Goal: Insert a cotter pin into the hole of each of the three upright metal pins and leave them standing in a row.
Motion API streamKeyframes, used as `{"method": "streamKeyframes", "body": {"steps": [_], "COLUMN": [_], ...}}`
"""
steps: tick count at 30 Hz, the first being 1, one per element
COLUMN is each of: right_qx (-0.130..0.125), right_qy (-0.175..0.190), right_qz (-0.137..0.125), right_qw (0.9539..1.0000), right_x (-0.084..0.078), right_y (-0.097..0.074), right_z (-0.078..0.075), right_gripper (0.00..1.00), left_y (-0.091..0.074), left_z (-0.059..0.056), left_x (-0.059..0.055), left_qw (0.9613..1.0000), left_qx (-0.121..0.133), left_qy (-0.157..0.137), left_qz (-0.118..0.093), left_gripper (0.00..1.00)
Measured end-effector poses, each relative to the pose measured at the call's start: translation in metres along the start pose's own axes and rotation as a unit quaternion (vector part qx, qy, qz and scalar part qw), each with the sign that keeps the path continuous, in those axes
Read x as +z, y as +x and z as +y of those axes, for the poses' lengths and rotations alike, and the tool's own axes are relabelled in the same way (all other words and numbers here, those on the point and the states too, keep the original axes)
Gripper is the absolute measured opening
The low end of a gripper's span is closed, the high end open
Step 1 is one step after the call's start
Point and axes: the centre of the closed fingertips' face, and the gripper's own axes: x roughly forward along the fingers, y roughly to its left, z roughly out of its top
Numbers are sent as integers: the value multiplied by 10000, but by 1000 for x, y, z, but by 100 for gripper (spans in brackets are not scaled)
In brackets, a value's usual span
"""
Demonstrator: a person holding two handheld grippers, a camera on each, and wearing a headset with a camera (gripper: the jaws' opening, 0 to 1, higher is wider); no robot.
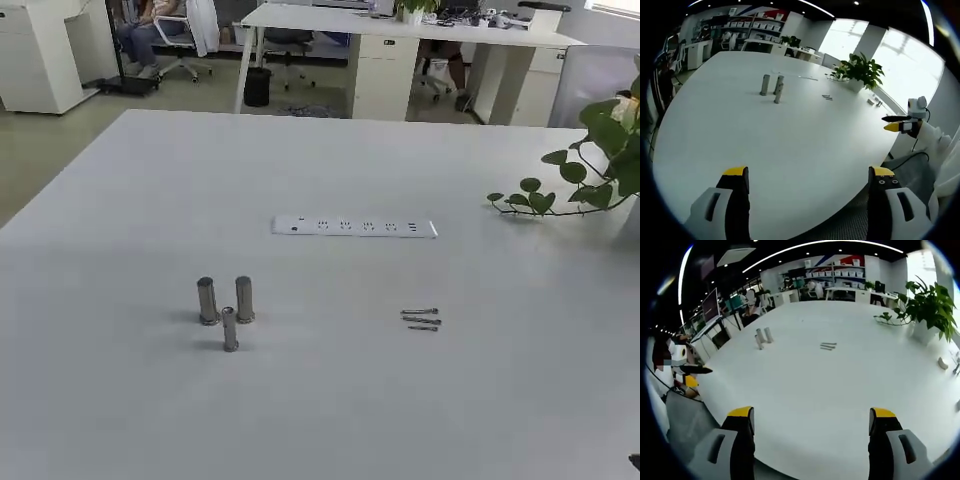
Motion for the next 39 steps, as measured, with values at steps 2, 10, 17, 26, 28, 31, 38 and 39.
{"method": "streamKeyframes", "body": {"steps": [2, 10, 17, 26, 28, 31, 38, 39], "right_qx": [-30, -46, -62, -80, -75, -70, -46, -51], "right_qy": [-15, 122, 185, 178, 189, 196, 129, 128], "right_qz": [-17, -32, -92, -72, -62, -61, -158, -164], "right_qw": [10000, 9999, 9998, 9998, 9998, 9998, 9998, 9998], "right_x": [0, -1, 1, -1, -2, -2, 3, 3], "right_y": [-1, -3, -5, -4, -4, -4, -5, -5], "right_z": [-2, 0, -1, -3, -3, -2, -3, -3], "right_gripper": [93, 92, 91, 91, 91, 91, 91, 91], "left_y": [0, -2, -4, -5, -5, -5, -5, -5], "left_z": [1, 4, 5, 8, 7, 7, 7, 7], "left_x": [0, 1, 2, 5, 4, 4, 4, 5], "left_qw": [10000, 9999, 9999, 9997, 9997, 9997, 9996, 9996], "left_qx": [6, 90, 96, 149, 136, 119, 109, 117], "left_qy": [-10, -49, -63, -124, -122, -170, -182, -170], "left_qz": [-17, -68, -86, -174, -150, -147, -167, -190], "left_gripper": [99, 99, 99, 99, 99, 98, 97, 96]}}
